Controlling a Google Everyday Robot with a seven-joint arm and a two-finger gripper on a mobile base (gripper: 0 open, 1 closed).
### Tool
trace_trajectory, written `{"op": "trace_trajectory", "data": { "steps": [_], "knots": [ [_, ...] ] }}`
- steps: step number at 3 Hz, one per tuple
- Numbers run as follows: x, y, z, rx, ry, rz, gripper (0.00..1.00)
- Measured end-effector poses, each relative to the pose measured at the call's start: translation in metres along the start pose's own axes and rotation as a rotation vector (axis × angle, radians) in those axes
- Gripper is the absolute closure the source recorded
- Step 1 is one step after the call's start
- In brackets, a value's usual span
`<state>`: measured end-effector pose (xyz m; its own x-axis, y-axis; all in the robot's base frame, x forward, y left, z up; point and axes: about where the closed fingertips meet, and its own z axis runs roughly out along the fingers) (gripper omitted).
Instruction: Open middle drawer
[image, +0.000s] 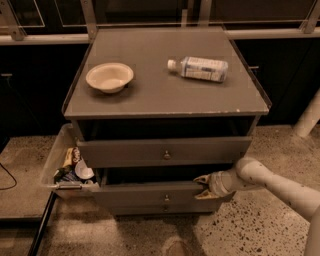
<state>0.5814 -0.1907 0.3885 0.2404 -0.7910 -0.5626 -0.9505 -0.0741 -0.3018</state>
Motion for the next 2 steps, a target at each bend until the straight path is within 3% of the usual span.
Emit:
{"op": "trace_trajectory", "data": {
  "steps": [1,2],
  "knots": [
    [-0.0018,0.0021,-0.0026,0.000,-0.001,0.000,0.87],
    [-0.0051,0.0119,-0.0050,-0.001,-0.009,-0.003,1.00]
  ]
}}
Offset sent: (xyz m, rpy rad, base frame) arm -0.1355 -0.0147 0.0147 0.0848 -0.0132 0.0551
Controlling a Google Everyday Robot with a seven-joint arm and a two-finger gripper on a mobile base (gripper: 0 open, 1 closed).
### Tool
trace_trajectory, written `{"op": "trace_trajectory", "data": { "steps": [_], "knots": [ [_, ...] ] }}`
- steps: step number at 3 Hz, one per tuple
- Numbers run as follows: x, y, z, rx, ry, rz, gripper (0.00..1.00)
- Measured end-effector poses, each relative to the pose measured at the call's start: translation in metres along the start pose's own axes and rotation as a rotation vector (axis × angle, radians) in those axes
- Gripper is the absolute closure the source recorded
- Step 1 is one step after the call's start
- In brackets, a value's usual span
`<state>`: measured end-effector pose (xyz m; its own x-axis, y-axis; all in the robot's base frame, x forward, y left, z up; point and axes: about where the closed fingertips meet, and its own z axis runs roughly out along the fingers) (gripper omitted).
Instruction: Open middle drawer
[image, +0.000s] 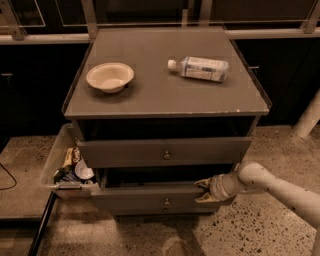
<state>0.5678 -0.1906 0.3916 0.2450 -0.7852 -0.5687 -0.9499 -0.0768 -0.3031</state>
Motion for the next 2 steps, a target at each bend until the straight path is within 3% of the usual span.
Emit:
{"op": "trace_trajectory", "data": {
  "steps": [2],
  "knots": [
    [-0.0007,0.0004,0.0000,0.000,0.000,0.000,0.58]
  ]
}}
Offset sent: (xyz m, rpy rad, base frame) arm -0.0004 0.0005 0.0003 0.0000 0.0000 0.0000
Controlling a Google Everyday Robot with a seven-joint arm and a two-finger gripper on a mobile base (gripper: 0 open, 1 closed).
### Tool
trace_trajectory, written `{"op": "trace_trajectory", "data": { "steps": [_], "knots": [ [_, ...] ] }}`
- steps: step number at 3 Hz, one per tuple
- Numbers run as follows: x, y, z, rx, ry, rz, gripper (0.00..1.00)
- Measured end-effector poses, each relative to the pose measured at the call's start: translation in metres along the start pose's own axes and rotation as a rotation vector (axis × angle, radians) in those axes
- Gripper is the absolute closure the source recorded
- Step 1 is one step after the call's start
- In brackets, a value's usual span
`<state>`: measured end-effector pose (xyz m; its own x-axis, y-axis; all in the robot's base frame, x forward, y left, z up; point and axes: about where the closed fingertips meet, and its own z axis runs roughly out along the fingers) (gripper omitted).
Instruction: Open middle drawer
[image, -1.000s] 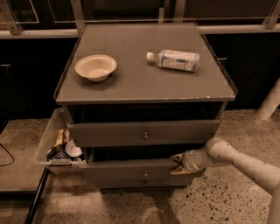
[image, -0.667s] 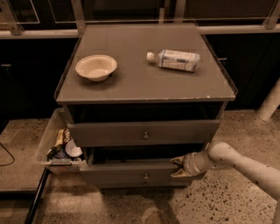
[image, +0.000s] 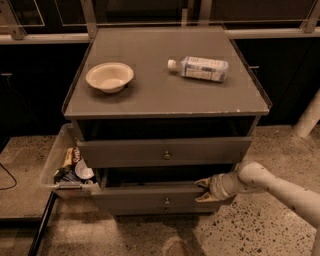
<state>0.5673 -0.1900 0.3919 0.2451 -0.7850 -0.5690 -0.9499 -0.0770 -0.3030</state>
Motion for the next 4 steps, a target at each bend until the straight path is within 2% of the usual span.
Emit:
{"op": "trace_trajectory", "data": {
  "steps": [1,2,4],
  "knots": [
    [-0.001,0.016,-0.001,-0.025,-0.041,-0.009,0.35],
    [-0.001,0.043,-0.012,-0.042,-0.074,-0.029,0.38],
    [-0.014,0.086,-0.043,-0.050,-0.087,-0.087,0.84]
  ]
}}
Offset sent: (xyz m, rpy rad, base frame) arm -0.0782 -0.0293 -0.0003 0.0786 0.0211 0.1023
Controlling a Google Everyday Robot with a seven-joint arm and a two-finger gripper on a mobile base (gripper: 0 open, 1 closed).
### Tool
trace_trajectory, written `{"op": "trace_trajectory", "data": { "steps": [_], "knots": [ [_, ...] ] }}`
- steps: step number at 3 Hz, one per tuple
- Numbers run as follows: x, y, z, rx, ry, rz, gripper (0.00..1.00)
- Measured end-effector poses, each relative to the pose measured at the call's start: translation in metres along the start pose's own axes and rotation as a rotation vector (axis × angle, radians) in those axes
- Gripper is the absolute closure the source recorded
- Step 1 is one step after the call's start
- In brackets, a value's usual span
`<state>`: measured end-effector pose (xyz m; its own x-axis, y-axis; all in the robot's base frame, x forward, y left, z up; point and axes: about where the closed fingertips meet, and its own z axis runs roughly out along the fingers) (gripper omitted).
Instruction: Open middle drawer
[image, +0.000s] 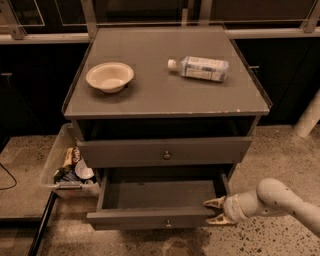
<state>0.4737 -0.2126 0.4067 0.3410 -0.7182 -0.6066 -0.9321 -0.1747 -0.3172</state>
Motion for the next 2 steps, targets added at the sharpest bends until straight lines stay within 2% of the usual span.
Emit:
{"op": "trace_trajectory", "data": {
  "steps": [1,2],
  "knots": [
    [-0.0065,0.0105,-0.0044,-0.004,0.000,-0.018,1.00],
    [-0.0062,0.0128,-0.0033,-0.005,0.000,-0.019,0.81]
  ]
}}
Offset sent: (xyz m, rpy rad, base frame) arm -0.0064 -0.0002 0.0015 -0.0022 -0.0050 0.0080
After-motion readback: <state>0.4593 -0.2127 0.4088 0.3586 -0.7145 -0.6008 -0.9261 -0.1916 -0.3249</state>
